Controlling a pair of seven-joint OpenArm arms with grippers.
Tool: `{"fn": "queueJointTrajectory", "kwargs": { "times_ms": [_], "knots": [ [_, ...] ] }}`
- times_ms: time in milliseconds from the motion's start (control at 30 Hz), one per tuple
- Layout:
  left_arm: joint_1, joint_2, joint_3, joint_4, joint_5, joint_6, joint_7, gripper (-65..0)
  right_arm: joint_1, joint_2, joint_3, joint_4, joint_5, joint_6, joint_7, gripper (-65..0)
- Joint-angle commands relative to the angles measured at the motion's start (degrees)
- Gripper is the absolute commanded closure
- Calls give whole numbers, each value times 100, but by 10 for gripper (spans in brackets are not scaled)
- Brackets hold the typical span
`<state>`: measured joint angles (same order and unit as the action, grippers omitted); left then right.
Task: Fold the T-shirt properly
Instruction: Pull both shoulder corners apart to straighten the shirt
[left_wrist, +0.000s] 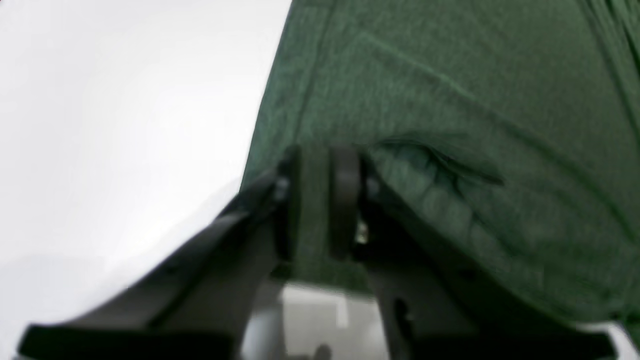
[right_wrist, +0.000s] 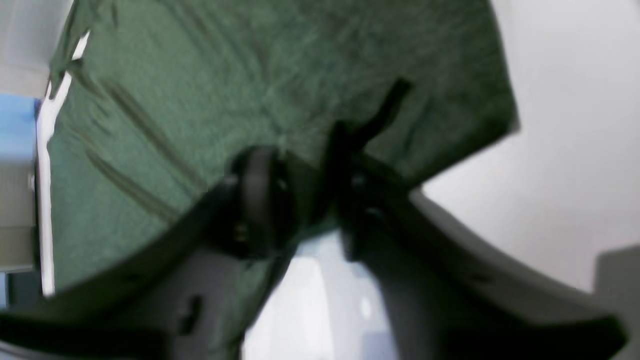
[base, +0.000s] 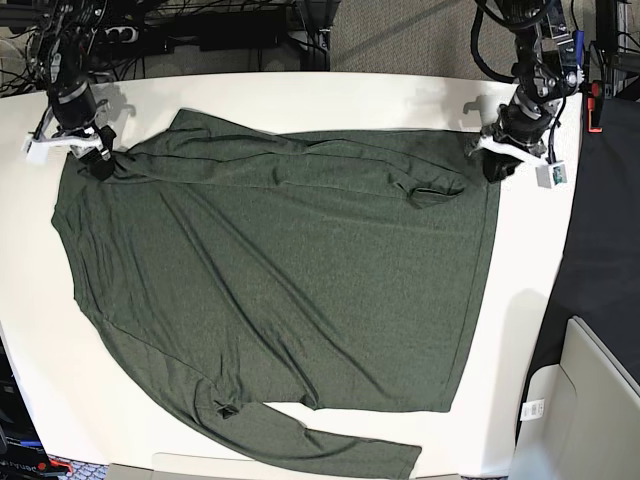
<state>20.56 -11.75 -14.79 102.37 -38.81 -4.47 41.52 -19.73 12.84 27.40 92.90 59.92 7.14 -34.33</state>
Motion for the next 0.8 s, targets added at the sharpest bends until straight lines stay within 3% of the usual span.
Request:
{"fn": "queueJointTrajectory", "kwargs": {
  "times_ms": [0, 167, 533, 767],
  "knots": [
    [67, -52, -55, 150, -27, -6, 81, -136, -36, 83, 34, 200, 96, 73, 105, -257],
    [393, -43, -161, 730, -36, -6, 697, -201, -318, 109, 34, 560, 96, 73, 105, -269],
    [489, 643, -1014, 801, -36, -32, 1804, -261, -854, 83, 60, 929, 96, 73, 105, -271],
    [182, 801, -979, 651, -36, -41, 1901, -264, -854, 74, 69, 921, 96, 73, 105, -271]
  ]
}}
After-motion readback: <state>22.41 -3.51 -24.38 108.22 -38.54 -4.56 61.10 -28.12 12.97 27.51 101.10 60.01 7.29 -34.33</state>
